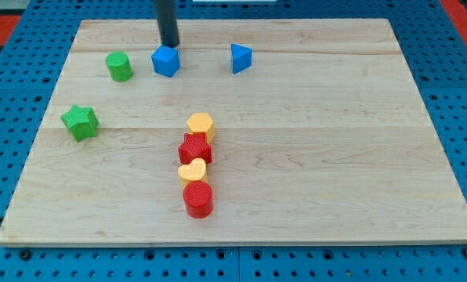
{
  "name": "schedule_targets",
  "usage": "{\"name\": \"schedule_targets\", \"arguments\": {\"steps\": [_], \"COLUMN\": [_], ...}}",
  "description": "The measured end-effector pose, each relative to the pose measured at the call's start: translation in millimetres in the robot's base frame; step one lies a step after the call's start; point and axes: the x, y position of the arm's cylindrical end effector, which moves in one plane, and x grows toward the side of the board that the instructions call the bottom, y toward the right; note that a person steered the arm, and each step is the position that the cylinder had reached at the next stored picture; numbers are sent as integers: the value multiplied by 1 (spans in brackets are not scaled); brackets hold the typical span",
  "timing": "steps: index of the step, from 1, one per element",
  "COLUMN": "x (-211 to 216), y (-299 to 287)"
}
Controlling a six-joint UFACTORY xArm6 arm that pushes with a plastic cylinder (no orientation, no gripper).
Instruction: Move both green blocks diagonal to each other
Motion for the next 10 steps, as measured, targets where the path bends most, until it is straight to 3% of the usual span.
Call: {"name": "schedule_targets", "arguments": {"steps": [1, 3, 5, 7, 9, 10], "x": [33, 83, 77, 118, 126, 174], "y": [-37, -55, -131, -139, -172, -172]}}
